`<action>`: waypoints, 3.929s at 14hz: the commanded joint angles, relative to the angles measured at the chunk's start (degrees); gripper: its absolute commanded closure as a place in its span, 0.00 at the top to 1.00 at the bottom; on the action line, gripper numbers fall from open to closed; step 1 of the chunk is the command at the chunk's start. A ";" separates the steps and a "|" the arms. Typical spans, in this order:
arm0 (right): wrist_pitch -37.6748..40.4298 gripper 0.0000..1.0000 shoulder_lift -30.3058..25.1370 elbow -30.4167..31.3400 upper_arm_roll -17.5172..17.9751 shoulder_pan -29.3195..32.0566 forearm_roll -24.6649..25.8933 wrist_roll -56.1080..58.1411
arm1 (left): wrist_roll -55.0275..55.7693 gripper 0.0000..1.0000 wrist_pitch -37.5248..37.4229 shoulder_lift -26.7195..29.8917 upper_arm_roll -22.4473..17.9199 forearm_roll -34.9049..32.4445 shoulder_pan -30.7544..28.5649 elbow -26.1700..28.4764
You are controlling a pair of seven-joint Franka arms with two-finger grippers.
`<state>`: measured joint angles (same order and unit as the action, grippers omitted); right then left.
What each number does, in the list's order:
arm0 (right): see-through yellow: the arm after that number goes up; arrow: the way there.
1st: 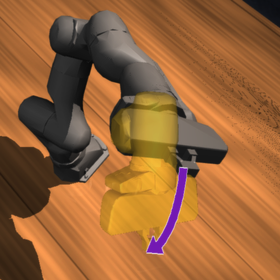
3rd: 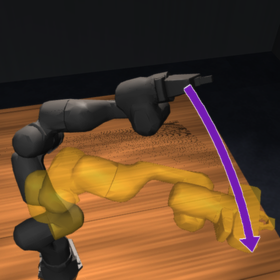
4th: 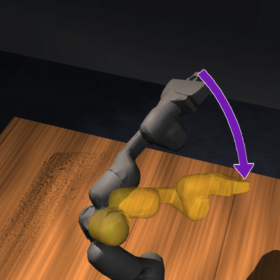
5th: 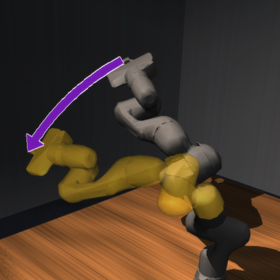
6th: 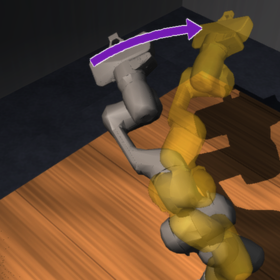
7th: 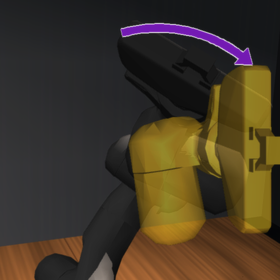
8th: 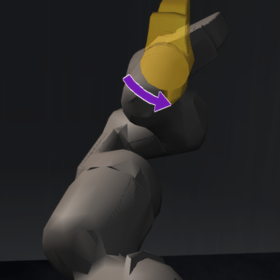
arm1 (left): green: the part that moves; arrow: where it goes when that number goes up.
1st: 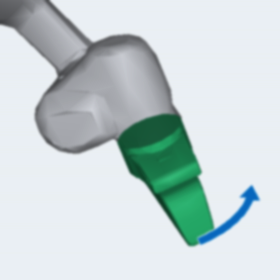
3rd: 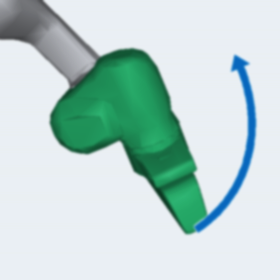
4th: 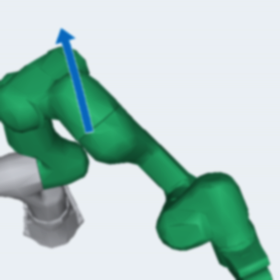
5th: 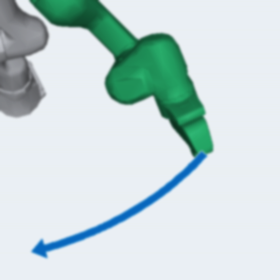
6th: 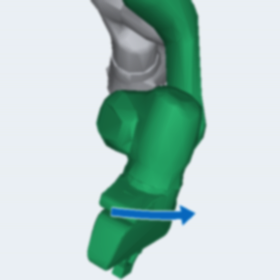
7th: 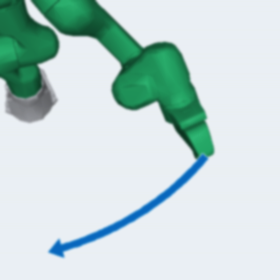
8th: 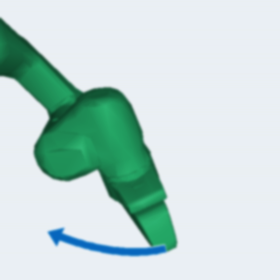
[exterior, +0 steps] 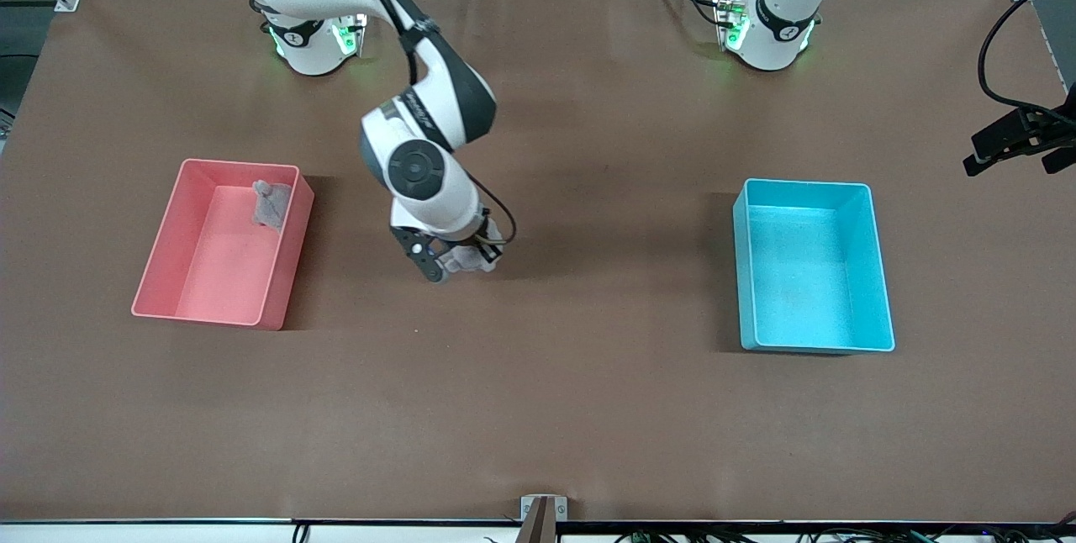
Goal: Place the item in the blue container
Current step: 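Lift the plush out of the pink box and carry it toward the table middle, then set the plush on the table with the right gripper while the left gripper moves out, then grasp the plush with the left gripper while the right gripper grasps the second plush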
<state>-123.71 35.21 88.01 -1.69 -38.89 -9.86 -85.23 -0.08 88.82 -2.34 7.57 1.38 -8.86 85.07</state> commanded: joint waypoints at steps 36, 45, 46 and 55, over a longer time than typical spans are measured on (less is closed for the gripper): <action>13.07 1.00 -27.73 32.02 -1.03 41.96 -4.38 58.50 | 66.86 1.00 53.81 -39.57 7.11 -1.46 37.42 -0.25; 3.56 1.00 -25.19 44.44 -0.77 49.35 -5.34 76.78 | 67.22 1.00 53.91 -43.97 6.84 -0.23 40.41 0.10; 3.39 1.00 -24.67 44.88 -0.77 49.18 -7.43 77.31 | 67.22 1.00 54.00 -44.32 6.76 -0.32 40.41 0.01; 2.07 1.00 -19.13 44.62 -0.68 48.91 -10.44 82.68 | 67.31 0.93 60.06 -47.05 6.67 -0.23 40.50 -0.25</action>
<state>-121.01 16.59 131.98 -2.91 9.48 -18.83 -3.82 66.62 146.73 -48.30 14.73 1.02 30.94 85.74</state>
